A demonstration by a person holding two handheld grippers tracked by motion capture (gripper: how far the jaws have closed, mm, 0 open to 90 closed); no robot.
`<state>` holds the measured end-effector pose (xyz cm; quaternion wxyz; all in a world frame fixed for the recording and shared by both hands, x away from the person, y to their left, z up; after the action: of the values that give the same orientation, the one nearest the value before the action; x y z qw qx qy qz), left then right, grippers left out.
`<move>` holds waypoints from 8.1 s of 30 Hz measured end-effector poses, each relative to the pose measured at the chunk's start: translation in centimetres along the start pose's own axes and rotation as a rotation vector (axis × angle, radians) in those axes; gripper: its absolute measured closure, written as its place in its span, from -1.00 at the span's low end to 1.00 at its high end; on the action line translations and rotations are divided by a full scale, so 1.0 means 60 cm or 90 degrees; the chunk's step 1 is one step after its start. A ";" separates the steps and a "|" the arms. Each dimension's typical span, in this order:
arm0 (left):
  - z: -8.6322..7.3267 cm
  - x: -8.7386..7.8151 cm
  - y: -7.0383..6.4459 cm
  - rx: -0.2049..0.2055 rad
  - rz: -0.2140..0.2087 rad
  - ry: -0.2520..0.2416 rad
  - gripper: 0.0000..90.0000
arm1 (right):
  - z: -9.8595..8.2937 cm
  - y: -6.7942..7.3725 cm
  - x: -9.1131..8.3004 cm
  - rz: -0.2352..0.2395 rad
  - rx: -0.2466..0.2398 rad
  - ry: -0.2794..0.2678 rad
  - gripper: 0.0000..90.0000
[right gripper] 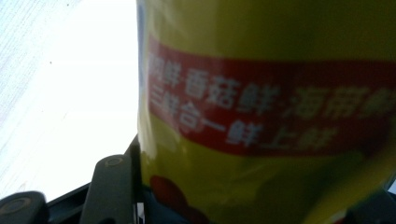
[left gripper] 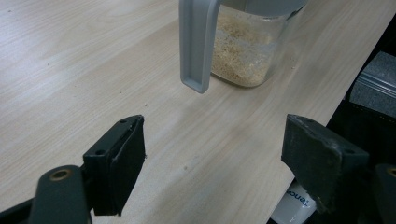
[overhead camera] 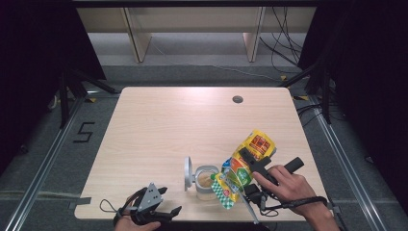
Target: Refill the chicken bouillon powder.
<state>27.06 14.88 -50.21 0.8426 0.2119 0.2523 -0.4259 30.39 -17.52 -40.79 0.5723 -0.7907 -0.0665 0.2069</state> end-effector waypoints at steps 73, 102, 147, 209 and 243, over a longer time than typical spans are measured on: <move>0.000 0.002 -0.004 -0.005 0.005 -0.009 -0.53 | -0.002 0.009 0.004 0.015 0.007 0.005 0.01; -0.001 0.003 -0.003 0.002 0.003 -0.008 -0.53 | -0.001 0.005 0.002 -0.003 -0.016 0.006 0.02; -0.001 0.003 -0.003 0.008 -0.001 -0.001 -0.53 | 0.000 0.011 0.002 0.003 -0.004 0.008 0.02; -0.001 0.003 -0.004 0.003 -0.003 -0.005 -0.53 | -0.001 0.005 -0.001 -0.004 -0.010 0.004 0.05; -0.001 0.004 -0.003 0.003 -0.003 -0.005 -0.53 | -0.003 0.003 -0.004 -0.004 -0.006 0.005 0.05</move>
<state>27.00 14.68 -50.42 0.8420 0.2120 0.2486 -0.4293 30.23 -17.81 -40.89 0.5694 -0.7941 -0.0679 0.2016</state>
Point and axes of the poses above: each handheld gripper's, and its own axes: x roughly forward along the jaws, z roughly out of its top, y roughly to its left, the point moved 1 cm from there along x, roughly forward along the jaws, and after that the axes turned 12 degrees about x, right-handed, at the moved point
